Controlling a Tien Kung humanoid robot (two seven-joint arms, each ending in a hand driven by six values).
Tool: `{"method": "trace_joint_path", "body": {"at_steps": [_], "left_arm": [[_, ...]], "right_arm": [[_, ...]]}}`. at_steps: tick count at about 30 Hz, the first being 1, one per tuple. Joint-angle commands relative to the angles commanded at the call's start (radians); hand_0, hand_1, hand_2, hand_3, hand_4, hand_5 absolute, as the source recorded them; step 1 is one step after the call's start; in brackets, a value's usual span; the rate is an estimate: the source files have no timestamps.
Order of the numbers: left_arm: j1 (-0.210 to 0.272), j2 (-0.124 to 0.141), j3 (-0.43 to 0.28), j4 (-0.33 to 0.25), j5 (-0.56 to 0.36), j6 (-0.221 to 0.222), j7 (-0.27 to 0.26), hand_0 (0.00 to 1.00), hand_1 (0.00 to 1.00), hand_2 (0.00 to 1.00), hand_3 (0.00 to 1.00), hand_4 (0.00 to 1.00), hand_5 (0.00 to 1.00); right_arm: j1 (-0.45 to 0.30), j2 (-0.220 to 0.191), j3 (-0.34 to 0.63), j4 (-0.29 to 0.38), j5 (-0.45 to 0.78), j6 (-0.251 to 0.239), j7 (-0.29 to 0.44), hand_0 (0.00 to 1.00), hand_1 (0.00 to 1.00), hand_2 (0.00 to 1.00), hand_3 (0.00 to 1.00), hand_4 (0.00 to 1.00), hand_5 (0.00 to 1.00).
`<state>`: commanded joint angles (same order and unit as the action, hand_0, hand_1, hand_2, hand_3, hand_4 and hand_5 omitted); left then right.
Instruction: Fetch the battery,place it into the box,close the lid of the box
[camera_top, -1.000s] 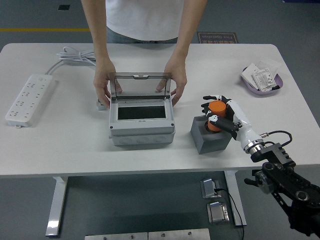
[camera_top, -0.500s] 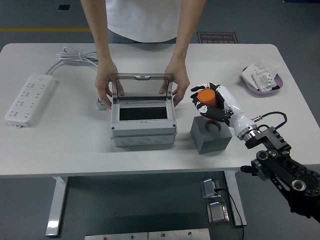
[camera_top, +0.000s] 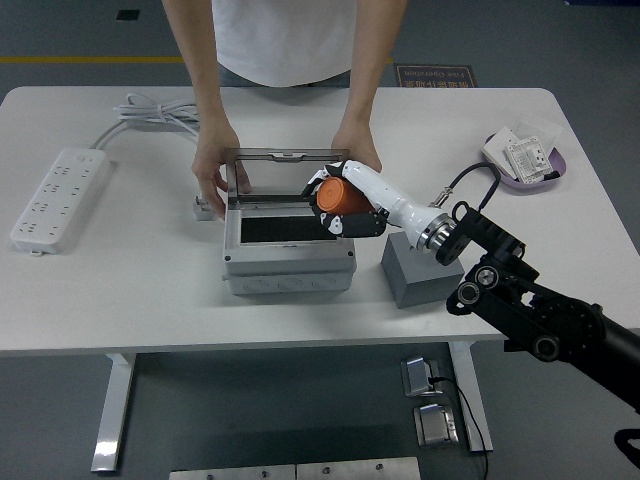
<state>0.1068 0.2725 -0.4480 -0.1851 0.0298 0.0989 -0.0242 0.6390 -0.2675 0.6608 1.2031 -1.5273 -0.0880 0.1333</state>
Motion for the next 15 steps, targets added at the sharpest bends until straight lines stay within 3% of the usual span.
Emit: {"method": "trace_joint_path", "body": {"at_steps": [1,7,15], "left_arm": [[-0.001,0.002,0.003,0.0,-0.003,0.0,0.0,0.653,0.705,0.674,0.695,0.712,0.186],[-0.01,0.01,0.015,-0.002,-0.011,0.002,-0.001,0.653,0.704,0.675,0.695,0.714,0.191],[-0.016,0.012,0.041,-0.002,-0.031,0.001,-0.001,0.653,0.705,0.675,0.696,0.715,0.193]], "right_arm": [[0.016,0.007,-0.018,-0.01,-0.016,0.002,-0.006,0.262,0.294,0.514,0.529,0.002,0.002],[0.098,0.053,-0.104,-0.078,-0.042,0.007,-0.034,0.25,0.285,0.514,0.519,0.002,0.002],[0.153,0.092,-0.158,-0.146,-0.032,-0.006,-0.056,0.24,0.281,0.515,0.518,0.002,0.002]]}}
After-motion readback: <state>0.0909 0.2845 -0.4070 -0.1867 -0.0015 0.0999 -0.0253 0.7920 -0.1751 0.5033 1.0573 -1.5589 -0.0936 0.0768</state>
